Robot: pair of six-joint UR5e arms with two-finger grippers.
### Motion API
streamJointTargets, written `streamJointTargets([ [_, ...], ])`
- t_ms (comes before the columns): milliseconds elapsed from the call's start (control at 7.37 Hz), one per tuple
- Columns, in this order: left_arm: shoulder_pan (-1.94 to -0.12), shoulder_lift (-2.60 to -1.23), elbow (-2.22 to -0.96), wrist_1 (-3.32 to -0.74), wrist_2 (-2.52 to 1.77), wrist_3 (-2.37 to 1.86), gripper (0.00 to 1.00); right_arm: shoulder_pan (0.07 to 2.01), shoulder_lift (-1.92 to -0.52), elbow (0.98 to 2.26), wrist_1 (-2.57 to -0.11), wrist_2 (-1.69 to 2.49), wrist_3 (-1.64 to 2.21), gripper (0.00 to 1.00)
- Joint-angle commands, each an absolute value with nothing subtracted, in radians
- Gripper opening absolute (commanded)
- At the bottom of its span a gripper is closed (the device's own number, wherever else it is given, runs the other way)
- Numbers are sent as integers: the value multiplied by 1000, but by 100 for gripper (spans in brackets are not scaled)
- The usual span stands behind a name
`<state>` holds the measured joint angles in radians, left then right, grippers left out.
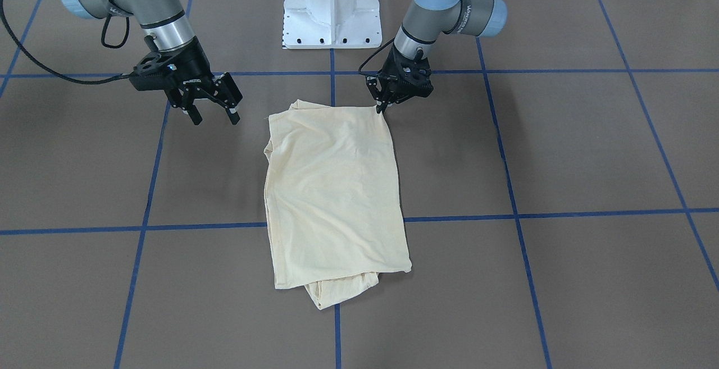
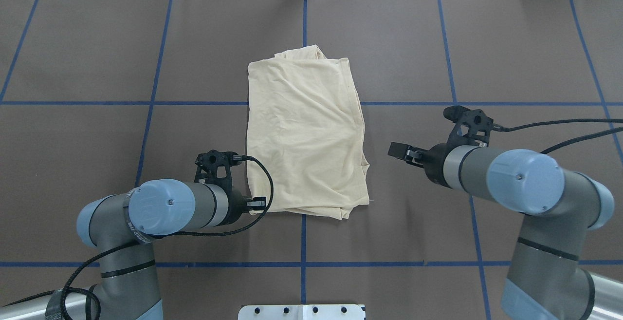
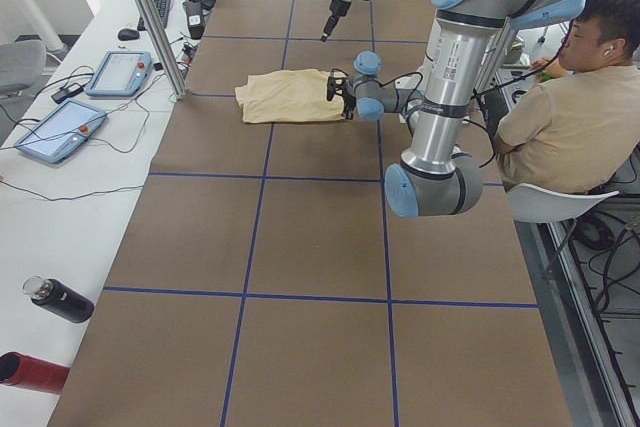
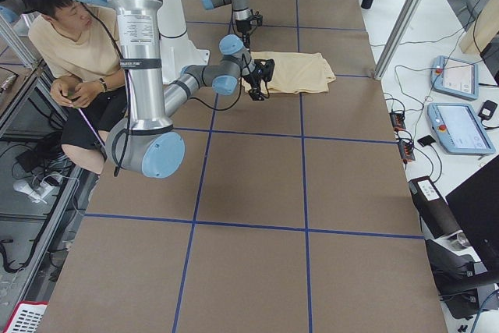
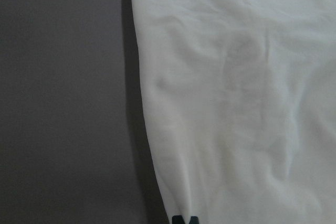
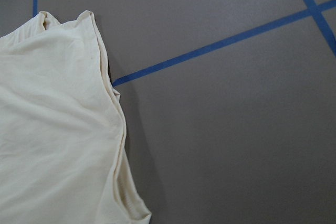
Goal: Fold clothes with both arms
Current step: 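Move both grippers to the shirt edge nearest the robot, then lower both grippers and grasp the near corners of the folded shirt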
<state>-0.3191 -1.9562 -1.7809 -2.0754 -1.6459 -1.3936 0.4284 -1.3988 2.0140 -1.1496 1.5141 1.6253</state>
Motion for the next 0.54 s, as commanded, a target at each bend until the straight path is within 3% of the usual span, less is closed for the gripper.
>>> streamJointTargets([
  [0,-319,-1954,-1781,-2075,-1644,-1394,0,320,-1187,2010,-1454,1448,1829,95],
  [407,-319,-1957,-1781,-2075,-1643,-1394,0,207,-1114,1944,-1523,1381,2060,84],
])
